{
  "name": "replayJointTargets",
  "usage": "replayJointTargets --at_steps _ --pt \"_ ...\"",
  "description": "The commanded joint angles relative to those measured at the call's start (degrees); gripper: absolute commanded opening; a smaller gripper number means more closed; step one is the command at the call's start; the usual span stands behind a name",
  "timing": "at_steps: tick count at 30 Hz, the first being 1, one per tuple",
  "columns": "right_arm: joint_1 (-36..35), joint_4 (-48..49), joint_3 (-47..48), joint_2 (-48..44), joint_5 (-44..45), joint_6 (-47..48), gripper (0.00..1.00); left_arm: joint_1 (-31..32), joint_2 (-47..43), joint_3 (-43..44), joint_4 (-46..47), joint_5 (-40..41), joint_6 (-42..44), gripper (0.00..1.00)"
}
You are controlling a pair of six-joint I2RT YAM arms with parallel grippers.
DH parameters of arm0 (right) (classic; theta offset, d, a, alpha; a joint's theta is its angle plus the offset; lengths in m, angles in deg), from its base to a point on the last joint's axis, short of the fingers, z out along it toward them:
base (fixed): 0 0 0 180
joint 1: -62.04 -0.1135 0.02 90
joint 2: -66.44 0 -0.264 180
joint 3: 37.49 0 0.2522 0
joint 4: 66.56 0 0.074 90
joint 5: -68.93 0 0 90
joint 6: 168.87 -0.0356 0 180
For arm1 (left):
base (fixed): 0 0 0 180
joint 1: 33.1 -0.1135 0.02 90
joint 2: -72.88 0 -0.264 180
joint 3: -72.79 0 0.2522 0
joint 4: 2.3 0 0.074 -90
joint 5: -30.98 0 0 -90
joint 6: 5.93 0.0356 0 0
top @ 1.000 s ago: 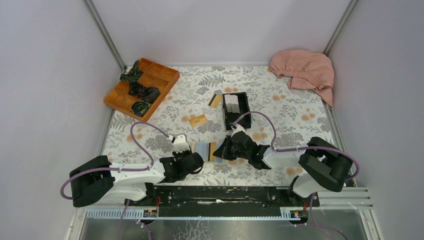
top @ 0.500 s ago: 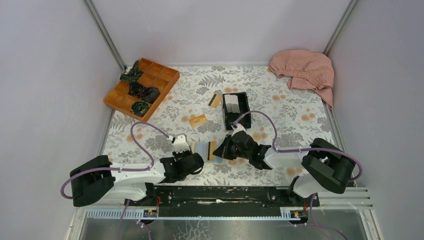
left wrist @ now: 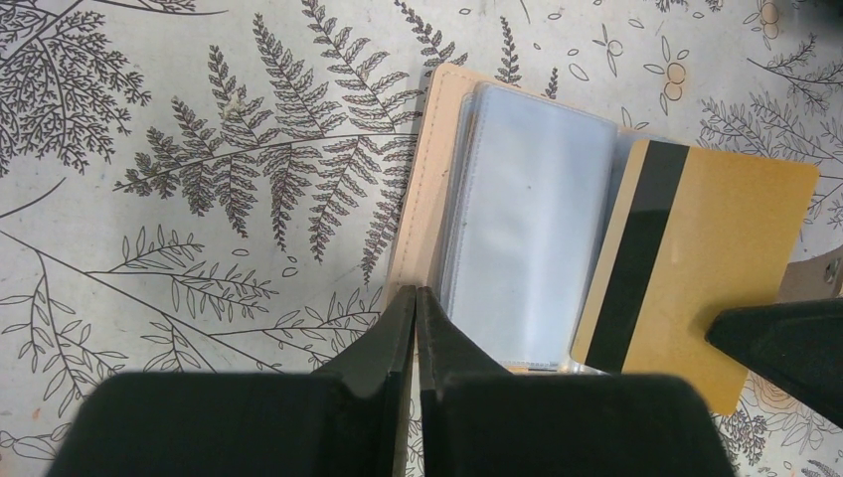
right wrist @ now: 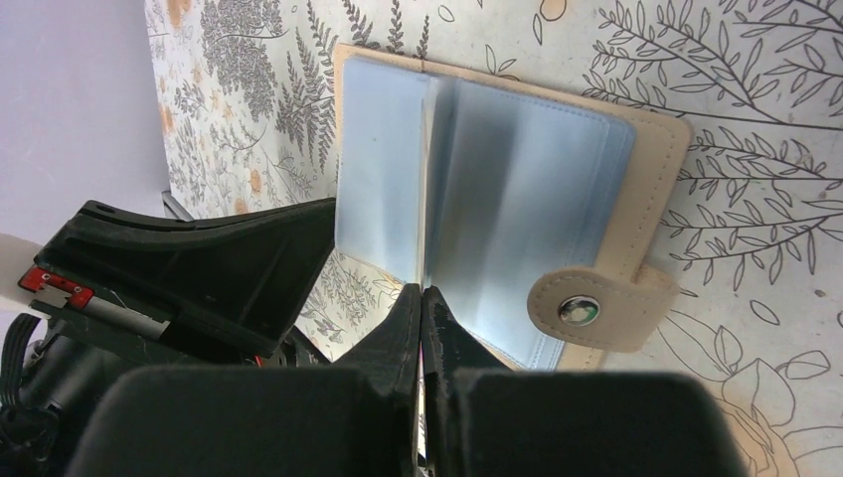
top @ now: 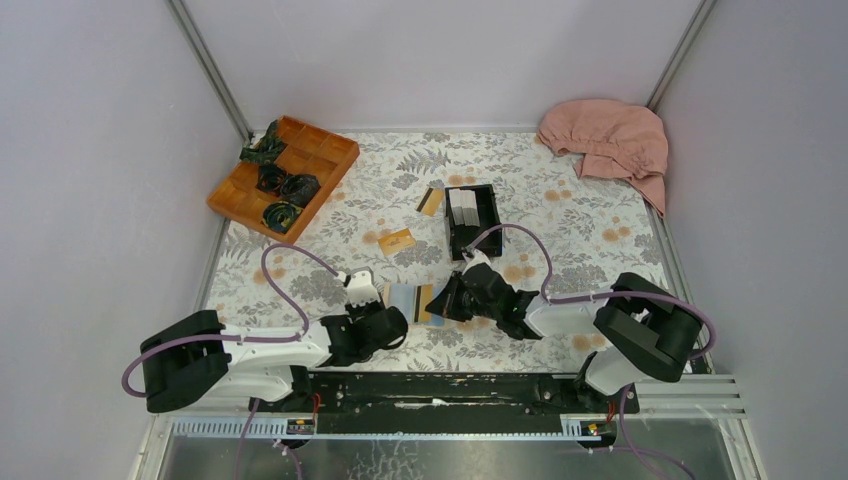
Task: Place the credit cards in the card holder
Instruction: Insert the credit card into the card holder.
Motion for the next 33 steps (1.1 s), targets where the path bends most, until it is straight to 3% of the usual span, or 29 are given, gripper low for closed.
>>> replayJointTargets --at_steps 1,20,33 --pt "-0.50 3.25 -0.29 0.77 0.64 -0.82 0.00 1.11 1.92 -0.75 0.19 -5.44 -1.67 0.07" --pt "-0.51 11.50 -3.97 4.94 -1.66 -5.08 0.00 2.15 3.40 -0.30 0.19 -5.09 -2.13 0.06" --pt "-0.51 7.21 -2.62 5.57 -1.67 -1.41 0.00 2.34 3.58 0.12 -0.91 -4.51 -1.98 0.07"
